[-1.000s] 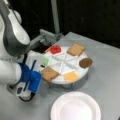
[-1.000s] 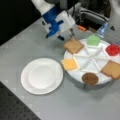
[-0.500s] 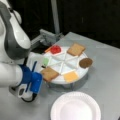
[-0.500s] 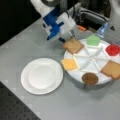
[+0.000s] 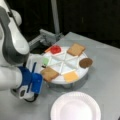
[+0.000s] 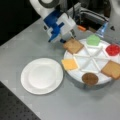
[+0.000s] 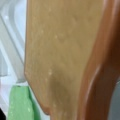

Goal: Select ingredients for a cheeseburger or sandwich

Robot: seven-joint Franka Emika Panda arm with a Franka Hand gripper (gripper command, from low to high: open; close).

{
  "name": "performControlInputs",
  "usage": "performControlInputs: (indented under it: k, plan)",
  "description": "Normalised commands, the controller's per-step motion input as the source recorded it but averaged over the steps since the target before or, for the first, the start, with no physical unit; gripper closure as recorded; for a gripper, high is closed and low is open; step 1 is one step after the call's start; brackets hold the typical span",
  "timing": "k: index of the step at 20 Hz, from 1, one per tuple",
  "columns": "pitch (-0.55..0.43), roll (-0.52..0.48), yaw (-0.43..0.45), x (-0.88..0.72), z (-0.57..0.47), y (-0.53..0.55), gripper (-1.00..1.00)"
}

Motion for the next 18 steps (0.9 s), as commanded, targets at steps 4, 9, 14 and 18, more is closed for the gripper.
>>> performControlInputs:
  k: [4, 9, 14, 18]
  plan:
    - [0.005, 0.456, 0.143, 0.38, -0.15, -0.29, -1.0]
    - [-0.003, 0.401, 0.167, 0.38, -0.13, -0.3, -1.0]
    - [-0.004, 0.347, 0.174, 0.37, -0.09, -0.3, -1.0]
    - [0.018, 0.335, 0.184, 0.35, -0.06, -0.31, -1.0]
